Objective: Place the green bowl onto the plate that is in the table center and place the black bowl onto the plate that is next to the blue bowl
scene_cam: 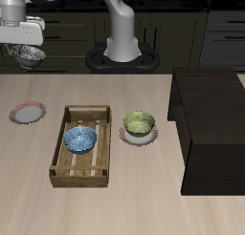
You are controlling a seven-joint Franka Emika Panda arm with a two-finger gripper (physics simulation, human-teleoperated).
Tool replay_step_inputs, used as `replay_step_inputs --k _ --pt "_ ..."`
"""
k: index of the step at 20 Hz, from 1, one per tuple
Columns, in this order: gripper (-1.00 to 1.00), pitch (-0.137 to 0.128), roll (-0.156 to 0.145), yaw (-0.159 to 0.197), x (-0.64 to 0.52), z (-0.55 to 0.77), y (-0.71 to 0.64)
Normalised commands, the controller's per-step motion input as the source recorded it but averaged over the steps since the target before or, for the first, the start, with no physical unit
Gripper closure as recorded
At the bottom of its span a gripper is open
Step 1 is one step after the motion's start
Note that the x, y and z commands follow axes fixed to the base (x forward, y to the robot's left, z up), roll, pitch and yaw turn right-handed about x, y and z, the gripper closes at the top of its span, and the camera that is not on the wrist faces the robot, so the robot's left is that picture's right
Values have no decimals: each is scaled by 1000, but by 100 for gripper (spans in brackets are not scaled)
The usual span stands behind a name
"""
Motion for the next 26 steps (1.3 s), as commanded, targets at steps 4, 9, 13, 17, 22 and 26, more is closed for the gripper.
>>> replay_step_inputs --k 4,9,13,17,22,26 --pt "100 57 89 23 -313 -217 -171" --pt "100 58 88 18 -134 -131 -72" --pt "100 14 11 7 28 0 -86" --pt "100 -4 30 31 2 1 -129" --pt "100 -23 -17 -8 122 90 -160" --pt "100 -66 -83 -28 235 78 -230"
